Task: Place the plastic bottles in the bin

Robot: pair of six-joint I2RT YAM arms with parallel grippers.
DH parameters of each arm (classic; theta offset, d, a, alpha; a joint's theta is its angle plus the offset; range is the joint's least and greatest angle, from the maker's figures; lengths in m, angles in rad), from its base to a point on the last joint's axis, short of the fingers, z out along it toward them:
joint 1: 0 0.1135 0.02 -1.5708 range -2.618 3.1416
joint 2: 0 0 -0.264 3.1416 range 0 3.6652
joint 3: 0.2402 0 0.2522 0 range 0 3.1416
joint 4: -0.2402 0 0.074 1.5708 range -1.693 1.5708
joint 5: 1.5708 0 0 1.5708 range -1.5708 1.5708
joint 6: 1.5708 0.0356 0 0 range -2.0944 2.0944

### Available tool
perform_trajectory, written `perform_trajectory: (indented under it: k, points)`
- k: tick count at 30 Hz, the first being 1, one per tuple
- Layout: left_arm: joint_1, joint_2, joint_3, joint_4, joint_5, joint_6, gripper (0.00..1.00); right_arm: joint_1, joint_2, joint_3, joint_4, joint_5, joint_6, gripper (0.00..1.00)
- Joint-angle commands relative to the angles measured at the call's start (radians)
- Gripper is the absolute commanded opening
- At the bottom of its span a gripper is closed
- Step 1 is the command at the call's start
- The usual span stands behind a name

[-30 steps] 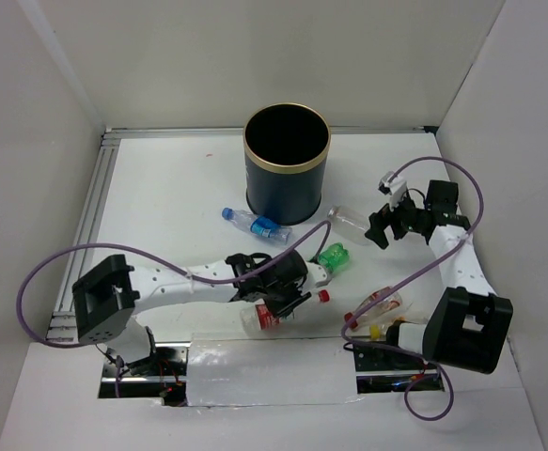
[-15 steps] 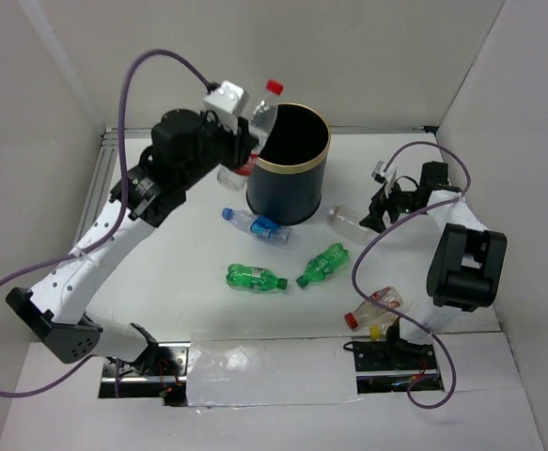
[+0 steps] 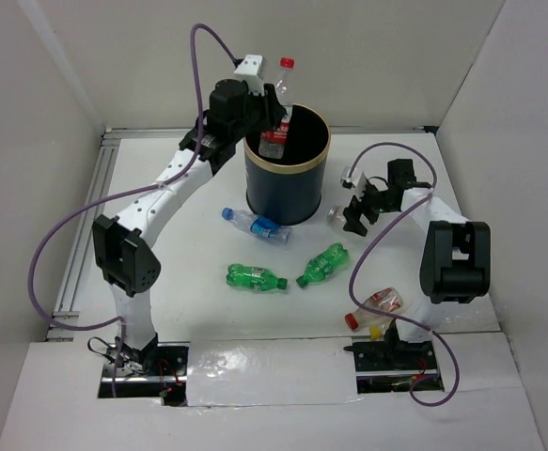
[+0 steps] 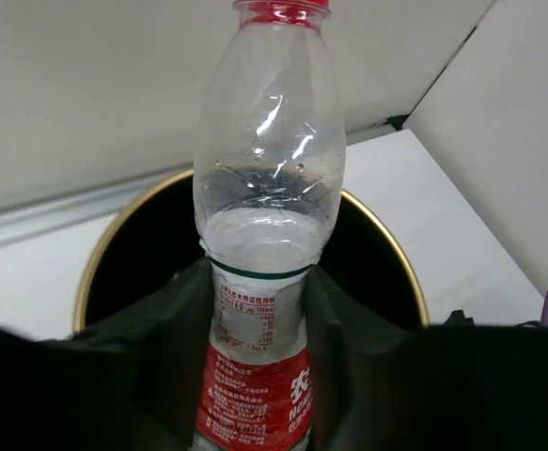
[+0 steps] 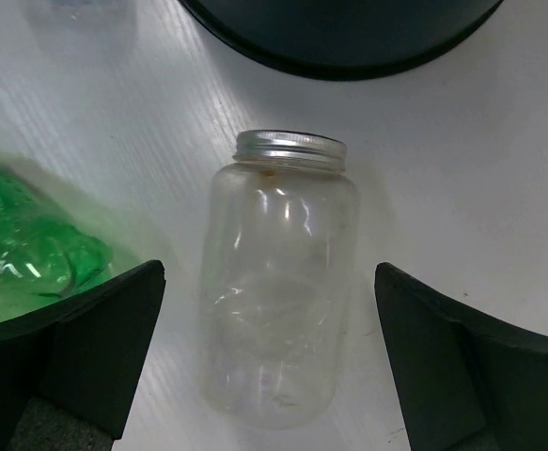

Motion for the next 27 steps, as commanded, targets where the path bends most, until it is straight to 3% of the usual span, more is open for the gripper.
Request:
perform_trajectory:
  k: [1, 2, 4, 7, 10, 12, 14, 18, 19, 22, 25, 27]
  points:
    - [0.009, 0.026, 0.023, 0.072, -0.014, -0.058, 0.54, 0.035, 0.028, 0.012, 0.083, 0.126, 0.061, 0.99]
    - [0.009, 0.026, 0.013, 0.052, -0.014, -0.058, 0.7, 0.044, 0.037, 0.012, 0.083, 0.158, 0.061, 0.99]
    - [0.009, 0.026, 0.0, 0.043, -0.004, -0.058, 0.87, 0.058, 0.068, 0.012, 0.083, 0.182, 0.071, 0.99]
    - [0.009, -0.009, -0.03, 0.043, 0.006, -0.026, 1.0, 0.078, 0.109, 0.022, 0.094, 0.226, 0.099, 0.97]
    - [-0.02, -0.102, -0.072, 0.031, -0.008, 0.054, 1.0, 0.087, 0.149, 0.046, 0.077, 0.249, 0.11, 0.9]
    - [-0.034, -0.176, -0.124, 0.031, -0.008, 0.127, 1.0, 0.087, 0.149, 0.069, 0.048, 0.231, 0.11, 0.74]
    - [-0.049, -0.321, -0.257, 0.046, 0.027, 0.204, 0.98, 0.074, 0.149, 0.078, -0.026, 0.197, 0.098, 0.5]
    - [-0.067, -0.593, -0.594, 0.066, 0.32, 0.372, 0.88, -0.003, 0.01, 0.115, -0.187, -0.006, -0.006, 0.32]
    - [-0.078, -0.638, -0.719, 0.066, 0.364, 0.4, 0.88, -0.034, -0.051, 0.133, -0.229, -0.04, -0.027, 0.28]
    - [-0.106, -0.745, -0.875, -0.021, 0.395, 0.453, 0.88, -0.06, -0.124, 0.245, -0.348, -0.137, -0.051, 0.15]
    - [-0.136, -0.756, -0.952, -0.086, 0.374, 0.479, 0.9, -0.069, -0.188, 0.359, -0.299, -0.214, 0.036, 0.15]
    - [-0.161, -0.756, -0.983, -0.114, 0.33, 0.516, 1.0, -0.046, -0.198, 0.411, -0.166, -0.246, 0.184, 0.15]
